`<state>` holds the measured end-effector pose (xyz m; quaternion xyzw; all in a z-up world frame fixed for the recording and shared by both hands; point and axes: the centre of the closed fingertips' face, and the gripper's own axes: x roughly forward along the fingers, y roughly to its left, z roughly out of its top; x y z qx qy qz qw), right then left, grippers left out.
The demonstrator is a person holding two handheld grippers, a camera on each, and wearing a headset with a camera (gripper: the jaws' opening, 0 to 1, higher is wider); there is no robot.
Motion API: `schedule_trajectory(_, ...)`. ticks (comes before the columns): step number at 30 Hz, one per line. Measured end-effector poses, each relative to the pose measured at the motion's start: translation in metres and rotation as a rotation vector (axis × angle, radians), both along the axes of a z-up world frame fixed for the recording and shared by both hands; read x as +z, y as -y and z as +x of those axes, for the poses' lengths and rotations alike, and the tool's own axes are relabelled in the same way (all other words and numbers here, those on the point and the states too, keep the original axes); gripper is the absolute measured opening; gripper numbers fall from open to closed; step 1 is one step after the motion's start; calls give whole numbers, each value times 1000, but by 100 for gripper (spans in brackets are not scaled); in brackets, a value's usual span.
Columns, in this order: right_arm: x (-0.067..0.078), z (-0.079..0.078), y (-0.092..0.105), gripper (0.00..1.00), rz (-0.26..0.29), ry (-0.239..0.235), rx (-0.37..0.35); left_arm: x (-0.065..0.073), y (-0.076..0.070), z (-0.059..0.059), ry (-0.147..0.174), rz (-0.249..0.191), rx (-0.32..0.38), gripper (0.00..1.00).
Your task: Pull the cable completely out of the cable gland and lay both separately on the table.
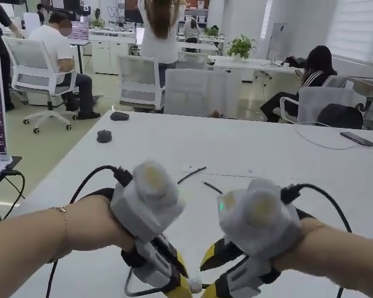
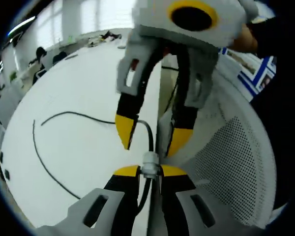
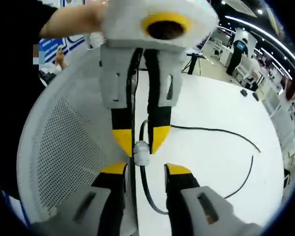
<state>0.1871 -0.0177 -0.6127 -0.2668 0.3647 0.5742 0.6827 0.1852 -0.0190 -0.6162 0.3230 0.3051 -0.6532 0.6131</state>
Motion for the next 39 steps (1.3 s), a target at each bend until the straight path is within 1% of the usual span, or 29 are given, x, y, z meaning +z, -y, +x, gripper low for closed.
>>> schedule_trajectory(1,2,-2,-3,26,28,-42,5,2,0,0,69,7,-48,16)
schedule_trajectory(2,6,-3,-7,24,80,-78,1,3,0,0,104,10,-63,16)
schedule_trajectory(3,7,-2,-11,22,125,-152,-46,5,0,1,144,15,-76,16)
schedule_trajectory(5,8,0,-14,20,168,-187,-52,9,2,2,206,15,-111,16)
schedule_trajectory(6,7,2,-13,22,172,-192,-60,10,1,2,221,21,-109,16)
schedule_trajectory(7,5,2,-12,23,168,-225,-76,11,2,3,240,20,-114,16)
schedule_trajectory(9,3,0,-11,16,164,-254,-69,13,2,3,266,26,-129,16)
schedule_trajectory(10,1,-1,-9,12,150,-253,-64,13,2,3,256,24,-124,16)
schedule_trajectory(12,2,-3,-10,12,161,-250,-67,12,1,4,250,27,-123,16)
schedule_trajectory(14,2,-4,-11,12,155,-245,-69,10,1,4,230,26,-118,16)
schedule_trajectory(15,1,-5,-11,12,146,-229,-62,10,1,3,221,24,-114,16)
schedule_trajectory(16,0,-5,-10,11,133,-199,-51,10,1,3,202,19,-102,16)
schedule_trajectory(19,0,-3,-11,11,69,-44,15,10,0,4,156,10,-66,16)
schedule_trajectory(20,0,-3,-10,11,38,19,42,10,0,4,125,2,-43,16)
schedule_trajectory(21,1,-2,-10,11,17,54,46,10,0,5,105,-3,-31,16)
schedule_trajectory(22,1,-3,-9,11,-12,103,78,11,1,3,63,-15,-13,16)
schedule_trajectory(23,2,-3,-9,11,-40,149,101,11,1,3,36,-18,6,16)
schedule_trajectory(24,3,-3,-9,11,-51,171,96,12,1,4,17,-23,18,16)
schedule_trajectory(25,4,-3,-9,11,-70,215,109,13,1,4,-24,-31,45,16)
schedule_trajectory(26,4,-3,-8,11,-82,235,116,13,2,4,-57,-36,59,16)
schedule_trajectory(28,4,-5,-9,11,-93,255,133,13,1,2,-142,-40,102,16)
schedule_trajectory(29,4,-6,-8,11,-100,267,143,13,2,3,-159,-52,113,16)
schedule_trajectory(30,4,-3,-7,12,-101,269,127,12,2,6,-146,-58,113,16)
schedule_trajectory(31,5,1,-4,13,-95,264,69,12,2,7,-127,-66,121,16)
schedule_trajectory(32,8,3,-4,18,-61,253,25,13,1,17,-37,-73,129,16)
schedule_trajectory(34,11,4,2,21,-39,255,-6,16,-3,20,66,-69,123,16)
schedule_trajectory(36,12,9,6,21,-21,267,-65,21,0,17,103,-107,130,16)
schedule_trajectory(37,11,9,7,20,-22,271,-60,22,0,15,103,-110,124,16)
schedule_trajectory(39,12,10,6,9,-9,282,-85,25,3,9,123,-129,118,16)
